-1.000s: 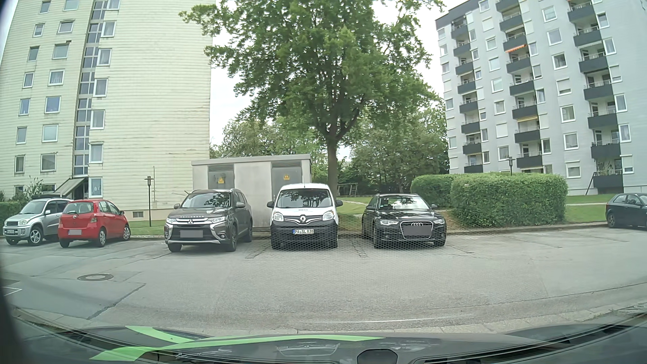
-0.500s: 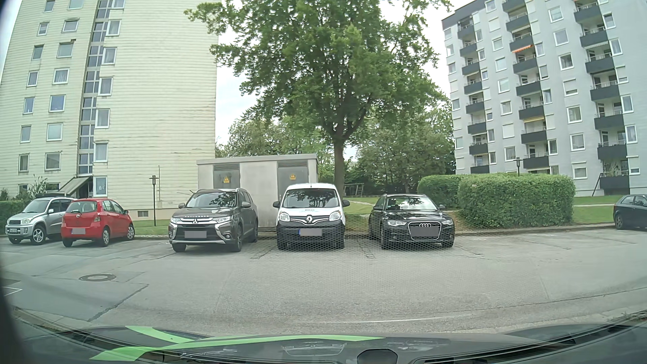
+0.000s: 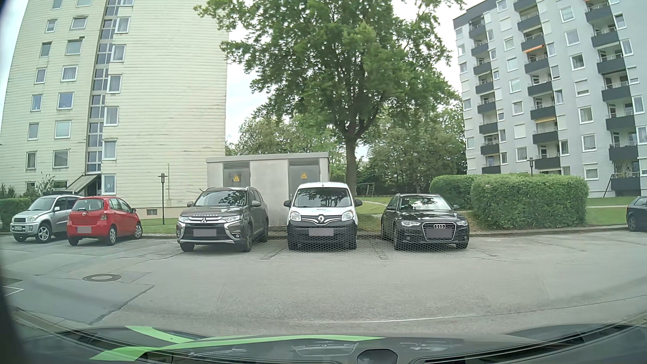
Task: Follow the waypoints while adhering to traffic rules and regulations
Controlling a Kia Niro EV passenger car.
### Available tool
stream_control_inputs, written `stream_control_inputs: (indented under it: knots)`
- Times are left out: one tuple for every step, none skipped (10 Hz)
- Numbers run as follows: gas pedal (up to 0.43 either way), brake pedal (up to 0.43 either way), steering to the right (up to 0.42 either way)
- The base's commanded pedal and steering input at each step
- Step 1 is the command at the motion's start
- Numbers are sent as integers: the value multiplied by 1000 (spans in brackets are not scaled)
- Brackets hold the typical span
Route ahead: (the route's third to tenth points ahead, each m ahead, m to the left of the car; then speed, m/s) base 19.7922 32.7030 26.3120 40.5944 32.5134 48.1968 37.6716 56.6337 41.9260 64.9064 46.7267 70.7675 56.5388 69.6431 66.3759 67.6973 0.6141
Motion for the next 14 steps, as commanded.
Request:
stream_control_inputs:
  knots:
    - [0, 0, -440]
    - [0, 0, -441]
    - [0, 0, -441]
    - [0, 0, -440]
    - [0, 6, -441]
    - [0, 55, -440]
    - [0, 67, -441]
    - [0, 67, -442]
    - [0, 67, -445]
    - [0, 73, -448]
    - [0, 110, -444]
    - [0, 110, -426]
    - [0, 104, -411]
    - [0, 104, -395]
